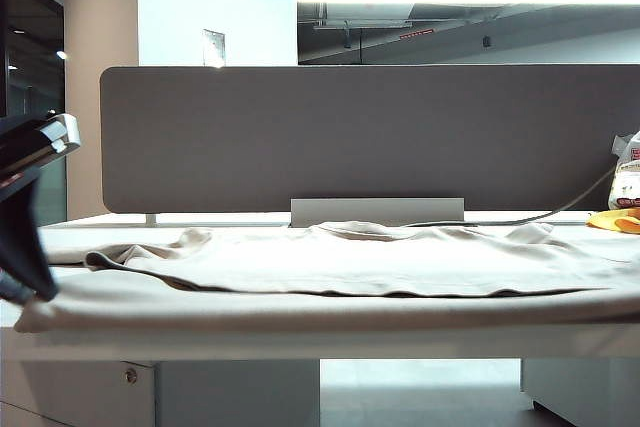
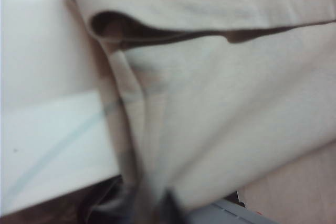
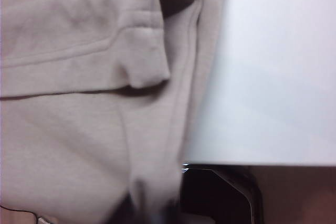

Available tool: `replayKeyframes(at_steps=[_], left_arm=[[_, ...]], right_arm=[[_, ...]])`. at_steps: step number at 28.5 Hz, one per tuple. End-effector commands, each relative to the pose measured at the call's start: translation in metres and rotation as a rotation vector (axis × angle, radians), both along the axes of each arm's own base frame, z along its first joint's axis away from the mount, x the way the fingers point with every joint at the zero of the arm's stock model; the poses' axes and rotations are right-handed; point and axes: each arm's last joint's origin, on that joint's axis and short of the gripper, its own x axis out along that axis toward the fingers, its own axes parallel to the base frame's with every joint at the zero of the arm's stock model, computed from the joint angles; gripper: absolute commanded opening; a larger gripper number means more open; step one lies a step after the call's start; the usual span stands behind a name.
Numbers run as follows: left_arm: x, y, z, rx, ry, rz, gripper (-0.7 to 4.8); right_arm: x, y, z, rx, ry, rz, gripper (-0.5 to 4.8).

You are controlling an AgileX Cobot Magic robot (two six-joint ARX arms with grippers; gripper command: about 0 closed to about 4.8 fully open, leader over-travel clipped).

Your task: Fold the bottom side of the T-shirt horizontally towards the center, about one-third of the way, then fold the sleeve back towards the center, creating a straight line along the edge of the T-shirt, and finally fold the bottom of the T-shirt up towards the top, creating a neat rectangle.

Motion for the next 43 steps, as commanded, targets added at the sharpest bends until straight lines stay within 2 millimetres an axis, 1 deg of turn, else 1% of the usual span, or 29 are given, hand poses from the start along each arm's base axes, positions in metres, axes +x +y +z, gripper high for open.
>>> replayKeyframes(at_steps=[1,2,3,4,6,12,15,18,19,22,25,29,31,34,36,40,43], left_arm=[[0.003,0.0,0.003,-0.014,-0.031,0.009,2.82],[0.003,0.0,0.003,-0.015,-0.034,0.009,3.31],[0.003,0.0,0.003,-0.015,-0.035,0.012,3.71],[0.003,0.0,0.003,-0.015,-0.038,0.013,3.91],[0.004,0.0,0.004,-0.016,-0.052,0.014,3.98],[0.013,0.0,0.01,-0.05,-0.114,0.114,3.99],[0.019,0.001,0.017,-0.043,-0.157,0.207,3.98],[0.031,0.004,0.027,0.003,-0.205,0.238,3.84],[0.037,0.006,0.032,0.008,-0.208,0.238,3.64],[0.059,0.01,0.042,0.022,-0.204,0.247,3.62],[0.081,0.015,0.051,0.032,-0.203,0.264,3.63],[0.108,0.023,0.062,0.032,-0.225,0.294,3.63],[0.12,0.029,0.064,0.041,-0.231,0.306,3.62],[0.14,0.04,0.062,0.055,-0.196,0.331,3.62],[0.153,0.048,0.057,0.051,-0.158,0.337,3.63],[0.173,0.059,0.045,0.082,-0.118,0.34,3.63],[0.181,0.064,0.041,0.122,-0.122,0.356,3.63]], right_arm=[[0.002,-0.001,0.002,0.0,-0.023,-0.01,2.21],[0.003,-0.001,0.003,0.003,-0.027,-0.019,2.7],[0.003,-0.001,0.003,0.006,-0.028,-0.024,3.04],[0.004,-0.001,0.003,0.006,-0.036,-0.027,3.41],[0.005,-0.001,0.004,0.003,-0.048,-0.027,3.73],[0.011,-0.003,0.008,-0.011,-0.117,-0.06,3.74],[0.018,-0.007,0.013,-0.065,-0.172,-0.142,3.73],[0.026,-0.011,0.017,-0.115,-0.237,-0.19,3.64],[0.029,-0.012,0.018,-0.119,-0.24,-0.192,3.64],[0.047,-0.019,0.019,-0.107,-0.225,-0.199,3.64],[0.069,-0.027,0.023,-0.095,-0.195,-0.203,3.64],[0.1,-0.041,0.032,-0.094,-0.201,-0.222,3.64],[0.113,-0.048,0.037,-0.097,-0.216,-0.231,3.64],[0.133,-0.059,0.044,-0.102,-0.225,-0.244,3.64],[0.147,-0.066,0.045,-0.102,-0.21,-0.25,3.65],[0.167,-0.078,0.039,-0.109,-0.168,-0.243,3.69],[0.177,-0.083,0.034,-0.112,-0.156,-0.238,3.69]])
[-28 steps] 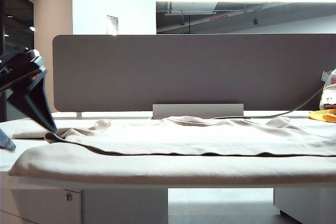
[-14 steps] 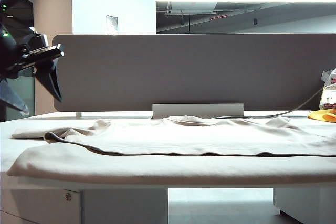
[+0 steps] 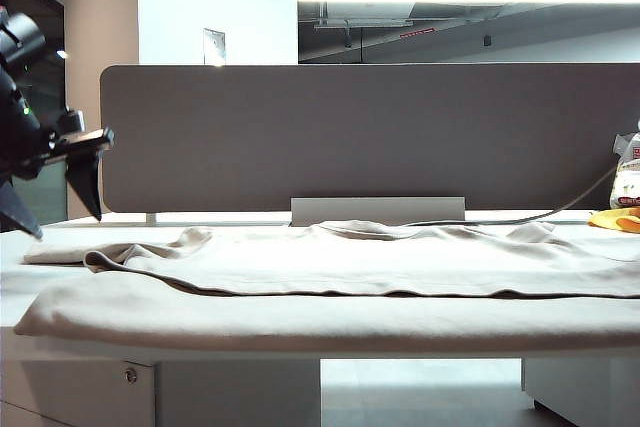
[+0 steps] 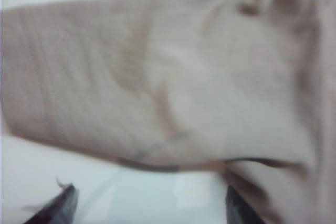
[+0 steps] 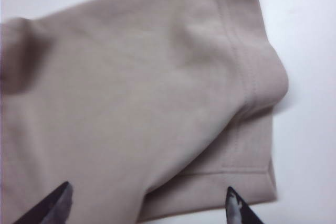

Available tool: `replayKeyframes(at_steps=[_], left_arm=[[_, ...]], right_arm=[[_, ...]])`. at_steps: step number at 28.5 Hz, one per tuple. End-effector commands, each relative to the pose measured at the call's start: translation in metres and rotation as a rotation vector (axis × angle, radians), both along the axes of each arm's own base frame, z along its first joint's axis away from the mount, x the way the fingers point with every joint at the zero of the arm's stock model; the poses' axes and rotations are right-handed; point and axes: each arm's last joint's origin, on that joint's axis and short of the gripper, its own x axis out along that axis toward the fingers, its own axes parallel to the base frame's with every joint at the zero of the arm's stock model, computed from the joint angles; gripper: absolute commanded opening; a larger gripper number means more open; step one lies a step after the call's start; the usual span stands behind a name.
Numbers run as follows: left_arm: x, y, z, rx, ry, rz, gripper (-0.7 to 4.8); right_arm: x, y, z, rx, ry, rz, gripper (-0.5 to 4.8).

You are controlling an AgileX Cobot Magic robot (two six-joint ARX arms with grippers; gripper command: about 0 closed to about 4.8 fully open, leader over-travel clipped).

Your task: Fold the bottom side of the T-shirt horizontally towards the center, about one-third of the way, then fold the sleeve back towards the center, creating a straight line along the edge of the T-shirt, and finally fold the bottom of the T-shirt up towards the top, creating a neat rectangle.

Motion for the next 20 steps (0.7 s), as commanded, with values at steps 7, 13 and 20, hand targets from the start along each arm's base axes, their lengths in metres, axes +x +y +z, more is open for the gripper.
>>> replayKeyframes(at_steps=[7,13,20], left_arm=[[0.019,0.015,0.01,0.157,-0.06,0.05,3.63],[0.028,0.026,0.012,0.162,-0.06,0.079,3.62],[0.04,0.027,-0.001,0.169,-0.014,0.083,3.63]], right_arm=[[0.023,-0.008,-0.013,-0.006,0.013,0.016,3.69],[0.03,-0.011,-0.019,-0.005,0.012,0.015,3.69],[0.036,-0.017,-0.019,-0.012,0.0,0.005,3.69]])
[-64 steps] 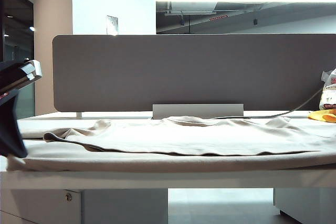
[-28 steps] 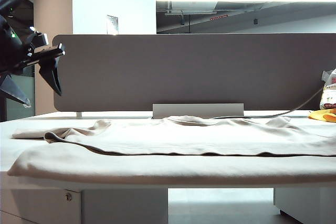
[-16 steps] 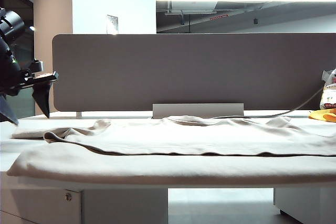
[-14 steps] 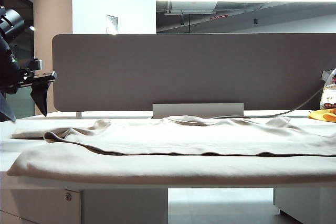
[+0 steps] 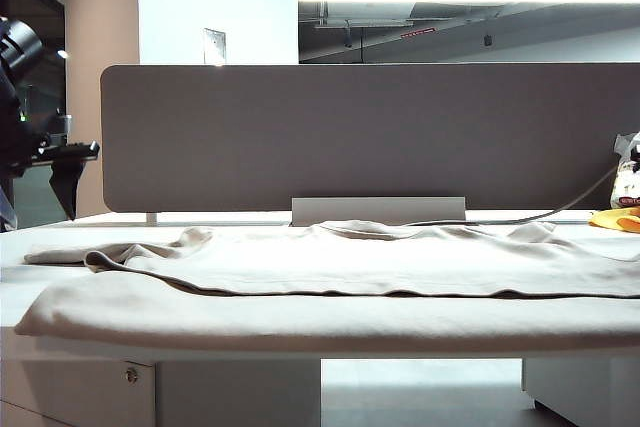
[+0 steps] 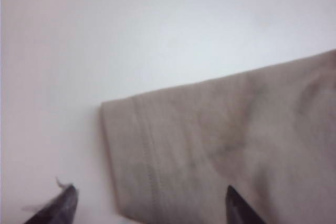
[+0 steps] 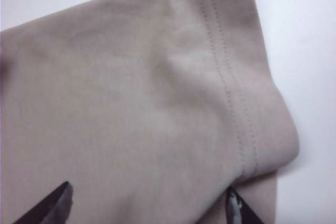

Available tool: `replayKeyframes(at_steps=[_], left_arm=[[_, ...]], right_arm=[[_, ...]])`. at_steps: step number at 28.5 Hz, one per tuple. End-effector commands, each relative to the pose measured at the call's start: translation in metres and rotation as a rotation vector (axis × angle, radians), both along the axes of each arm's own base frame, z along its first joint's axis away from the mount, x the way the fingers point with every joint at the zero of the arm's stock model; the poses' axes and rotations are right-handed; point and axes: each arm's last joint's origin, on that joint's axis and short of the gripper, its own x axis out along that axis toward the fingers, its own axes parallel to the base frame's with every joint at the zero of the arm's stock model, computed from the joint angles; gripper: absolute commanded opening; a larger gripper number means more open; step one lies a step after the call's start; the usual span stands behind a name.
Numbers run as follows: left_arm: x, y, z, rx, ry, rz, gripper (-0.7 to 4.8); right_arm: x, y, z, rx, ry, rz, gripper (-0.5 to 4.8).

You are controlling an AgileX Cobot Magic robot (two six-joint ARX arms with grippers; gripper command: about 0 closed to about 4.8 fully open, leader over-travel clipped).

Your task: Fold the bottom side of the T-shirt horizontally towards the center, about one-third of the way, then fold the sleeve back towards the center, creating a straight line along the edge of the T-shirt, and finally fold the bottom of the T-shirt up towards the top, creating a neat rectangle.

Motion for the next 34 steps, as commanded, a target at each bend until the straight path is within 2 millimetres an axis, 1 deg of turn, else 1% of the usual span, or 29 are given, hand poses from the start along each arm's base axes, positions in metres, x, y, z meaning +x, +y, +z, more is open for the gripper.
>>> replayKeyframes(at_steps=[1,5,7,12,19,26,27,30,31,33,34], left_arm=[[0.005,0.0,-0.008,0.001,0.023,-0.002,3.63],[0.01,0.001,-0.021,-0.002,0.059,-0.002,3.63],[0.011,0.001,-0.026,-0.004,0.079,-0.002,3.63],[0.012,0.001,-0.036,-0.007,0.106,-0.002,3.63],[0.013,0.001,-0.041,-0.008,0.124,-0.002,3.63],[0.012,0.001,-0.041,-0.009,0.13,-0.003,3.61],[0.012,0.001,-0.041,-0.009,0.132,-0.003,3.48],[0.011,0.0,-0.041,-0.01,0.139,-0.003,2.59],[0.011,0.0,-0.041,-0.01,0.141,-0.003,2.43],[0.011,0.0,-0.042,-0.01,0.143,-0.003,2.36],[0.011,0.0,-0.042,-0.01,0.143,-0.003,2.36]], right_arm=[[0.004,-0.005,0.003,-0.007,-0.019,-0.004,3.69],[0.007,-0.006,0.004,-0.009,-0.005,-0.007,3.69],[0.008,-0.011,0.002,-0.008,-0.006,-0.015,3.69],[0.007,-0.014,-0.002,-0.051,0.018,-0.033,3.69],[0.002,-0.024,-0.004,-0.088,0.056,-0.056,3.69],[0.002,-0.024,-0.006,-0.084,0.059,-0.052,3.69],[0.003,-0.022,-0.007,-0.083,0.06,-0.048,3.68],[0.005,-0.021,-0.014,-0.072,0.073,-0.041,3.68],[0.005,-0.021,-0.016,-0.06,0.078,-0.035,3.67],[0.005,-0.021,-0.022,-0.049,0.095,-0.034,3.51],[0.005,-0.021,-0.025,-0.045,0.108,-0.035,3.28]])
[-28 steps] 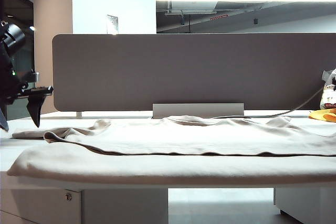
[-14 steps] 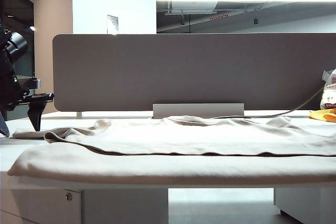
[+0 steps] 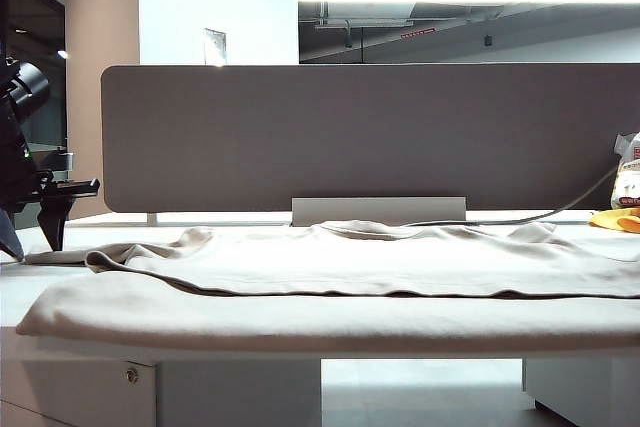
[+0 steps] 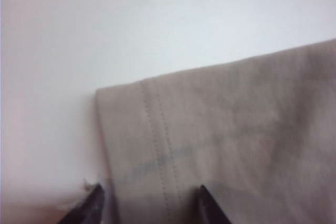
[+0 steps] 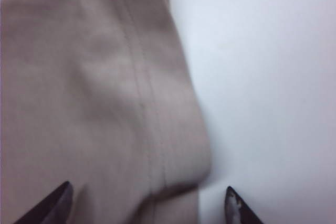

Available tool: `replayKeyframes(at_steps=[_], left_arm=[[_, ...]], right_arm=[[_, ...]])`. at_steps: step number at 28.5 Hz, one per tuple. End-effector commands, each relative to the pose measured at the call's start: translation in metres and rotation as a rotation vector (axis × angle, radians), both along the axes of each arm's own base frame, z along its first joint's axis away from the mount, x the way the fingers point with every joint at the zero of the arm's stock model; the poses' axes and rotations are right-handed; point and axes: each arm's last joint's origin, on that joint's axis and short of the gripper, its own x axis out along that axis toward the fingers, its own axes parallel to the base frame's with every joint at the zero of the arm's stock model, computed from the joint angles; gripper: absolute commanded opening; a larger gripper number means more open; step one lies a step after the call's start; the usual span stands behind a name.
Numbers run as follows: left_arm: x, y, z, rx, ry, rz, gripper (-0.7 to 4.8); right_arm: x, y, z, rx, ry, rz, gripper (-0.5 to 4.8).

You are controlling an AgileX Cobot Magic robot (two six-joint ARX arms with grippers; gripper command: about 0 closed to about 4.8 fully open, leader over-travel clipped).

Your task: Fold the bottom side of the T-shirt horizontally towards the center, about one-third of the way, then fold the sleeve back towards the center, creating a straight line along the edge of the T-shirt, and finally fold the bottom of the T-shirt up towards the top, creating a neat rectangle.

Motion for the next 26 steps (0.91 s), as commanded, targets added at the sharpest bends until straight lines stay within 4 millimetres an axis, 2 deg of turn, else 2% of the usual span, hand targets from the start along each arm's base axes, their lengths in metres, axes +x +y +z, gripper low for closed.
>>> replayKeyframes(at_steps=[1,3,6,8,10,12,13,20,26], left_arm=[[-0.003,-0.002,-0.007,-0.011,0.048,-0.008,2.36],[-0.003,-0.002,-0.007,-0.011,0.048,-0.008,2.1],[-0.003,-0.002,-0.007,-0.011,0.048,-0.009,1.17],[-0.003,-0.002,-0.007,-0.009,0.044,-0.013,0.83],[-0.002,-0.003,-0.006,-0.009,0.039,-0.028,0.52],[-0.002,-0.003,-0.006,-0.02,0.029,-0.052,-0.01],[-0.001,-0.004,-0.006,-0.027,0.024,-0.056,-0.06],[0.0,-0.005,-0.004,-0.057,0.007,-0.078,-0.06],[0.002,-0.016,0.002,-0.107,-0.018,-0.136,-0.06]], right_arm=[[-0.001,0.0,-0.015,0.031,0.053,0.002,3.02],[-0.001,0.0,-0.02,0.037,0.068,0.001,2.35],[0.0,0.0,-0.025,0.049,0.074,0.008,1.55],[0.0,0.0,-0.025,0.056,0.071,0.013,0.97],[0.001,0.0,-0.025,0.055,0.065,0.013,0.62],[0.001,0.0,-0.024,0.054,0.061,0.022,0.16],[0.001,0.0,-0.024,0.055,0.058,0.024,0.03],[0.004,0.001,-0.019,0.091,-0.003,0.06,-0.01],[0.012,0.01,-0.001,0.128,-0.044,0.114,-0.02]])
